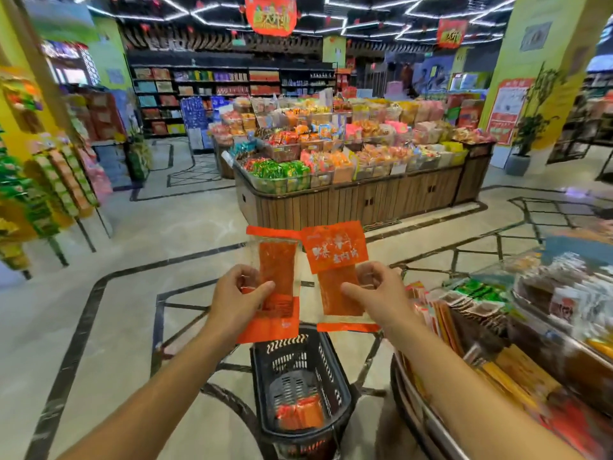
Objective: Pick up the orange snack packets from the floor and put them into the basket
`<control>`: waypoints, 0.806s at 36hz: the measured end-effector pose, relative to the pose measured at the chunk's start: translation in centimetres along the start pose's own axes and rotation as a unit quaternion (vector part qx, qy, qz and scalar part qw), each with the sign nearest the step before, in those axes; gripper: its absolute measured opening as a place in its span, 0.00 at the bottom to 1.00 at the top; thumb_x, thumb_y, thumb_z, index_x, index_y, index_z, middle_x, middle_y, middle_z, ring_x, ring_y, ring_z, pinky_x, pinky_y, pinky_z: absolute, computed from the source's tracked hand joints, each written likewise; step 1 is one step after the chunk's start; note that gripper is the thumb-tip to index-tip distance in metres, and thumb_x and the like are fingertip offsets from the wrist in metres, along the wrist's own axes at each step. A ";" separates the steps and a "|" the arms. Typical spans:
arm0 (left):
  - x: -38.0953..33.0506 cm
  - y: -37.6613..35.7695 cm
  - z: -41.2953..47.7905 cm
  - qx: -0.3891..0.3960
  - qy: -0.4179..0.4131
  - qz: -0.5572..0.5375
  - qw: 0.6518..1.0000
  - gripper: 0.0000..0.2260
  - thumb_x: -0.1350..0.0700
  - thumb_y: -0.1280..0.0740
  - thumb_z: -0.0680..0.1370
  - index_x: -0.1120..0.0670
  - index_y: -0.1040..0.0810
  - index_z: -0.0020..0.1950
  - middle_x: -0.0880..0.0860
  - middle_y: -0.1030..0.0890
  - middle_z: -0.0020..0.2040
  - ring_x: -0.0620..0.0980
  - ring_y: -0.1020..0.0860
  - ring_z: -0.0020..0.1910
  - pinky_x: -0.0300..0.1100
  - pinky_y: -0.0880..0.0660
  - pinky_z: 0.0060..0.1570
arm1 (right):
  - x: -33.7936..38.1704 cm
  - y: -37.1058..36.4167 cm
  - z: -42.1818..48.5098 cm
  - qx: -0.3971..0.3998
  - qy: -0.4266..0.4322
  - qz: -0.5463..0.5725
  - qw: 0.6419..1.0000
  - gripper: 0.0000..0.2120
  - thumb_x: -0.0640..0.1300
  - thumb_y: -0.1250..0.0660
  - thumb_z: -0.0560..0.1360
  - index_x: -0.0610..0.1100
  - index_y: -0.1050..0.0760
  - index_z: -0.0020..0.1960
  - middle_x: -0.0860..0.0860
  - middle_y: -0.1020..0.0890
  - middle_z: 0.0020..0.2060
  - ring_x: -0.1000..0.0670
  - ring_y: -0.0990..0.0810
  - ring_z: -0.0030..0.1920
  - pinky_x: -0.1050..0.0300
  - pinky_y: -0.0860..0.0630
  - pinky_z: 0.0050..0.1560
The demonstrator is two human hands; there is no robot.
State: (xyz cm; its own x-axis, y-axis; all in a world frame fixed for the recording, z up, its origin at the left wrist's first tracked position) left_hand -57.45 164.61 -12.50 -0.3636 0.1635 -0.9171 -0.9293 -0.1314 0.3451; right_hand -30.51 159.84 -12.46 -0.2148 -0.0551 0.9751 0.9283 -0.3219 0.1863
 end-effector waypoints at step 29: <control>49.6 -24.6 18.5 -0.024 0.395 0.025 0.918 0.07 0.64 0.27 0.73 0.59 0.24 0.45 0.56 0.21 0.37 0.44 0.23 0.27 0.34 0.26 0.24 | -52.4 -17.5 28.8 0.137 -0.328 -0.068 0.932 0.13 0.34 0.24 0.69 0.47 0.26 0.42 0.53 0.21 0.35 0.50 0.21 0.38 0.48 0.21 0.44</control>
State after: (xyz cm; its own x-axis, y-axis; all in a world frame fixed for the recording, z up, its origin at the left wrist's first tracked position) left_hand -53.85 194.04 -62.81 -0.2276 -0.6020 -0.7654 -0.9019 -0.1660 0.3987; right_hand -26.79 195.55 -63.40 -0.1866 0.5877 0.7873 0.9681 -0.0261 0.2490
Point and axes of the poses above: each hand's wrist, its own z-axis towards the middle knuckle, its own y-axis out of the back of the hand, x = y × z, the point moved 10 cm from there along z, towards the middle knuckle
